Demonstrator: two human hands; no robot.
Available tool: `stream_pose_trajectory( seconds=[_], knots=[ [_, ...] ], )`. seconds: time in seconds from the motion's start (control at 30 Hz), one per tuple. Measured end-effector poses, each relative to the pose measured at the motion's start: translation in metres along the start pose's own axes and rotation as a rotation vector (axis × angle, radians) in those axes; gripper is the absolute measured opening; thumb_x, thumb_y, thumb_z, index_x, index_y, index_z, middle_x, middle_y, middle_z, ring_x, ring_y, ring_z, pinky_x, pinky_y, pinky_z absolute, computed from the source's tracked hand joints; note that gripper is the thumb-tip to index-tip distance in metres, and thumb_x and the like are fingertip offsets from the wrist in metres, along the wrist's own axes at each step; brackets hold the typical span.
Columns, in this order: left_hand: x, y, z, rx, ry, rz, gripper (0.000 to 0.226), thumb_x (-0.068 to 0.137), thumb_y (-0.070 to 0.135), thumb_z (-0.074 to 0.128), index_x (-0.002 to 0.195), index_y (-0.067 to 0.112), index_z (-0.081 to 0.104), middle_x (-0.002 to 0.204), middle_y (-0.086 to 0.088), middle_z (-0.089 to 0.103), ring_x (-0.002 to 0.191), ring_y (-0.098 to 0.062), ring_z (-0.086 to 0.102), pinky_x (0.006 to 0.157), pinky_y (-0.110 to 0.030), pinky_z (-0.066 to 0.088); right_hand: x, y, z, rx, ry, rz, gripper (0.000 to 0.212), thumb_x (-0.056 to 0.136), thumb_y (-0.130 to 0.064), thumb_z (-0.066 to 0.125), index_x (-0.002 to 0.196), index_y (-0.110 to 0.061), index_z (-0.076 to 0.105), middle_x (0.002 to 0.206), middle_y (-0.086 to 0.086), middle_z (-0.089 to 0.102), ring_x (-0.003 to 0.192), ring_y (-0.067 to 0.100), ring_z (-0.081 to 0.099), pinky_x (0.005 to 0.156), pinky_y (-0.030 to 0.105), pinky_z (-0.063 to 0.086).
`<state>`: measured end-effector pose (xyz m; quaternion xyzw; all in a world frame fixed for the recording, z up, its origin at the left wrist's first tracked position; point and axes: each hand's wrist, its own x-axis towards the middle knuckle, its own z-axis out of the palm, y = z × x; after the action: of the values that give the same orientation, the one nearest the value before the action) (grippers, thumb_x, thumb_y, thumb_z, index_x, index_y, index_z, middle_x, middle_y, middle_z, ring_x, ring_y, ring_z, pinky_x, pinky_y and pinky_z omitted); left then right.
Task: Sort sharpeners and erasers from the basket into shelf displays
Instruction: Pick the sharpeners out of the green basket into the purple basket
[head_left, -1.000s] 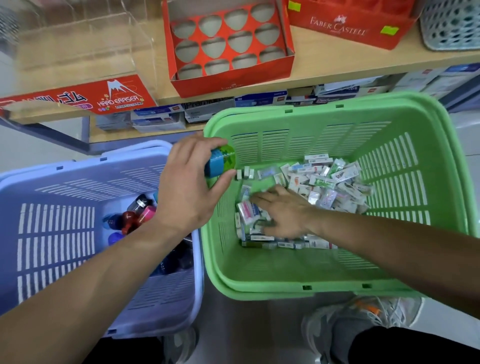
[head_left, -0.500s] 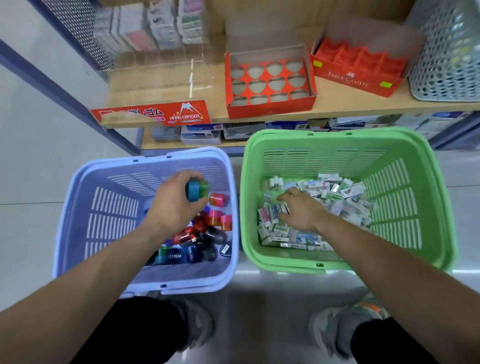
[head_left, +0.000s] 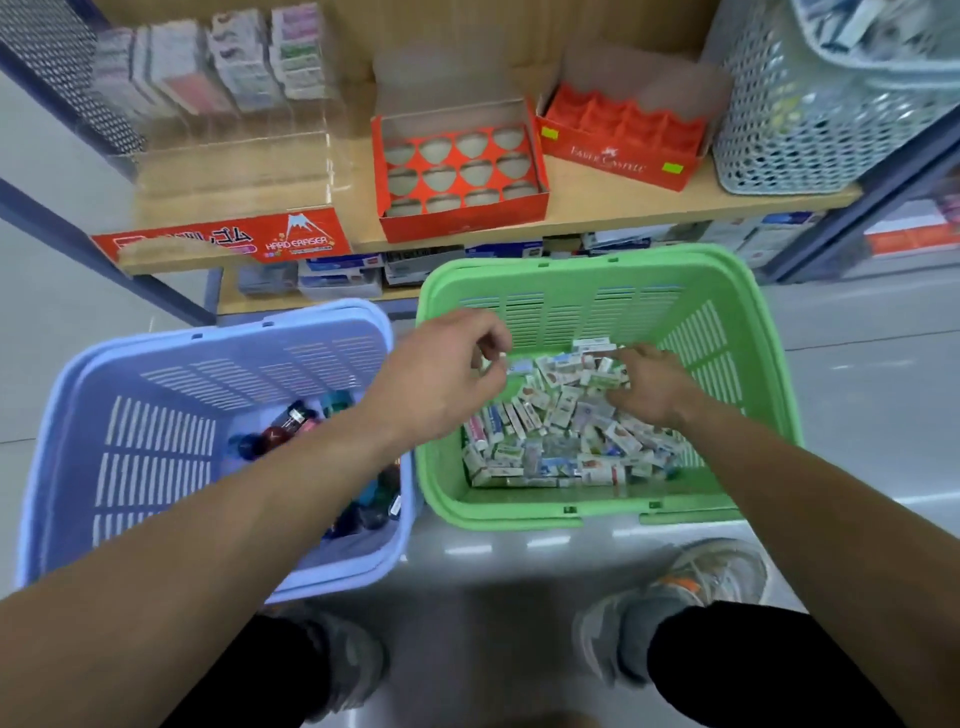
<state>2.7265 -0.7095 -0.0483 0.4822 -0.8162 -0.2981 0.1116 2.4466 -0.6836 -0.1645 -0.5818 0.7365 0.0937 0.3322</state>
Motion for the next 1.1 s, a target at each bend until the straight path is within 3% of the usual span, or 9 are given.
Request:
stream_pose_trajectory(
  seconds=[0.13,0.2,0.3,0.37,0.47,0.67,0.77,0.9,1.1],
  knots=[
    [0.058,0.002,0.101,0.088,-0.447,-0.073,0.048,0.091,0.037,0.070,0.133,0.022,0.053,0.134,-0.004,0.058,0.116,-0.021,0.057,0.099,-0.036,0.048,0.009,0.026,0.002,0.152,-0.010,0.076,0.078,0.094,-0.038,0.066,0.157,-0.016,0.026,0.159,0.021,0.027,0.140,0.043,0.036,0.116,0.048,0.034],
    [0.079,-0.008,0.149,0.192,-0.582,-0.112,0.080,0.085,0.049,0.073,0.151,0.024,0.035,0.156,-0.007,0.038,0.137,-0.028,0.043,0.114,-0.043,0.038,0.011,0.034,0.010,0.226,-0.007,0.099,0.075,0.096,-0.038,0.064,0.157,-0.016,0.027,0.158,0.019,0.027,0.137,0.041,0.040,0.114,0.044,0.035],
    [0.096,-0.014,0.199,0.110,-0.647,-0.225,0.124,0.066,0.069,0.078,0.159,0.034,0.004,0.167,-0.002,0.009,0.151,-0.032,0.018,0.121,-0.054,0.021,0.021,0.041,0.025,0.242,-0.010,0.110,0.077,0.094,-0.043,0.065,0.156,-0.014,0.028,0.158,0.016,0.021,0.141,0.041,0.032,0.119,0.047,0.031],
    [0.102,-0.014,0.218,0.050,-0.600,-0.309,0.132,0.055,0.079,0.077,0.156,0.036,0.004,0.164,-0.005,0.014,0.149,-0.033,0.022,0.120,-0.058,0.019,0.029,0.044,0.030,0.288,-0.001,0.144,0.087,0.091,-0.041,0.071,0.157,-0.016,0.021,0.157,0.015,0.019,0.142,0.041,0.030,0.119,0.050,0.030],
    [0.102,-0.017,0.228,-0.047,-0.564,-0.383,0.130,0.054,0.072,0.084,0.153,0.036,0.007,0.160,-0.007,0.029,0.139,-0.032,0.040,0.115,-0.052,0.031,0.036,0.048,0.035,0.219,-0.034,0.159,0.109,0.083,-0.043,0.078,0.159,-0.013,0.006,0.157,0.020,0.023,0.145,0.042,0.024,0.120,0.050,0.027],
    [0.090,-0.014,0.238,-0.352,-0.554,-0.523,0.140,0.060,0.040,0.095,0.153,0.042,-0.010,0.162,-0.013,0.020,0.128,-0.028,0.050,0.095,-0.034,0.048,0.039,0.051,0.046,0.174,-0.145,0.115,0.134,0.071,-0.036,0.090,0.160,-0.013,-0.007,0.168,0.010,0.003,0.154,0.036,0.008,0.125,0.047,0.014],
    [0.095,-0.025,0.232,-0.496,-0.509,-0.580,0.119,0.068,0.020,0.092,0.148,0.040,0.007,0.135,-0.010,0.051,0.102,-0.020,0.062,0.091,-0.039,0.056,0.038,0.051,0.046,0.243,-0.117,0.124,0.128,0.067,-0.023,0.093,0.160,-0.021,0.005,0.163,0.010,0.009,0.148,0.042,0.024,0.120,0.045,0.030],
    [0.104,-0.028,0.221,-0.489,-0.603,-0.560,0.093,0.074,0.015,0.087,0.137,0.035,0.022,0.112,0.009,0.050,0.091,-0.013,0.064,0.068,-0.025,0.052,0.038,0.050,0.038,0.213,-0.140,0.171,0.122,0.063,-0.023,0.096,0.156,-0.013,0.018,0.157,0.015,0.019,0.139,0.041,0.040,0.115,0.041,0.034],
    [0.104,-0.032,0.226,-0.403,-0.702,-0.495,0.085,0.071,0.023,0.089,0.136,0.031,0.035,0.143,0.000,0.039,0.118,-0.019,0.051,0.101,-0.033,0.040,0.037,0.048,0.040,0.309,-0.248,0.197,0.129,0.067,-0.023,0.092,0.160,-0.016,0.002,0.161,0.015,0.030,0.144,0.037,0.037,0.114,0.042,0.035]
  ],
)
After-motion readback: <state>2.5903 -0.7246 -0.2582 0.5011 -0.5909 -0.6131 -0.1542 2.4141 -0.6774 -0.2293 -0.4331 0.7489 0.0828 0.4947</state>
